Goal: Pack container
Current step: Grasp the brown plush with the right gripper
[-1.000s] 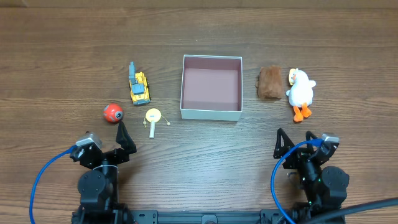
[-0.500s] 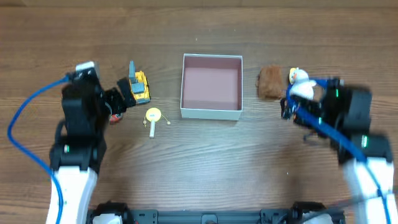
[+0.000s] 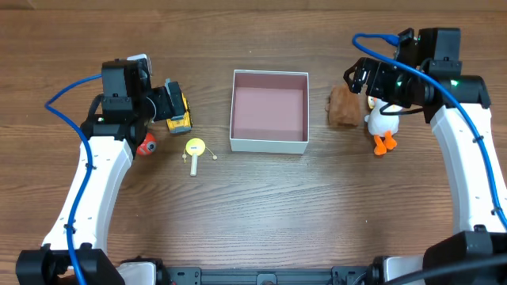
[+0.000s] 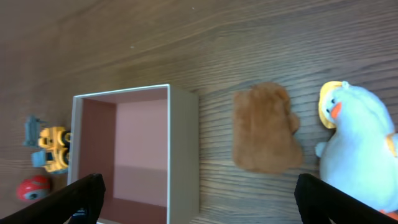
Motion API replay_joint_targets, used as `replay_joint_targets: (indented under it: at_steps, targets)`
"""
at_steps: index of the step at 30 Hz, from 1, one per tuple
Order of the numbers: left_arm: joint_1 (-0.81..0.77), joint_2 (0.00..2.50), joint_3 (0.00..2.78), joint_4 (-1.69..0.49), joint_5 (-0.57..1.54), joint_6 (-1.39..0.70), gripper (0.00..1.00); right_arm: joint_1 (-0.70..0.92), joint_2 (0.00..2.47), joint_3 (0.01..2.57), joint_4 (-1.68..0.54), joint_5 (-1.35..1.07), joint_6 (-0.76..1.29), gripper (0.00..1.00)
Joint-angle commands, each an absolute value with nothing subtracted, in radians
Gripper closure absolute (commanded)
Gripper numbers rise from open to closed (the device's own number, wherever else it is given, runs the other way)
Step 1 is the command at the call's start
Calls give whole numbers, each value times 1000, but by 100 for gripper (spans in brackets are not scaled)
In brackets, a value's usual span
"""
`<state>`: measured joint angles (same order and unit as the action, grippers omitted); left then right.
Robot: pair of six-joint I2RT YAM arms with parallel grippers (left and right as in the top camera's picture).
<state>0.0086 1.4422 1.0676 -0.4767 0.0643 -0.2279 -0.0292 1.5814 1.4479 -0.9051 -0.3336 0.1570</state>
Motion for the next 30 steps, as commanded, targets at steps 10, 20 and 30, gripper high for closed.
replay_joint_targets:
  at_steps: [10,20,30]
  targets:
    - [13,1454,1095,-475,52,-202,0,94,1893,1481,-878,-21,229,4]
    - [13,1454,1095,-475,52,-202,0,84,1993,1480,-839,-15,266,44]
    - [13,1454,1095,-475,52,-202,0,84,1945,1560,-934,52,262,96]
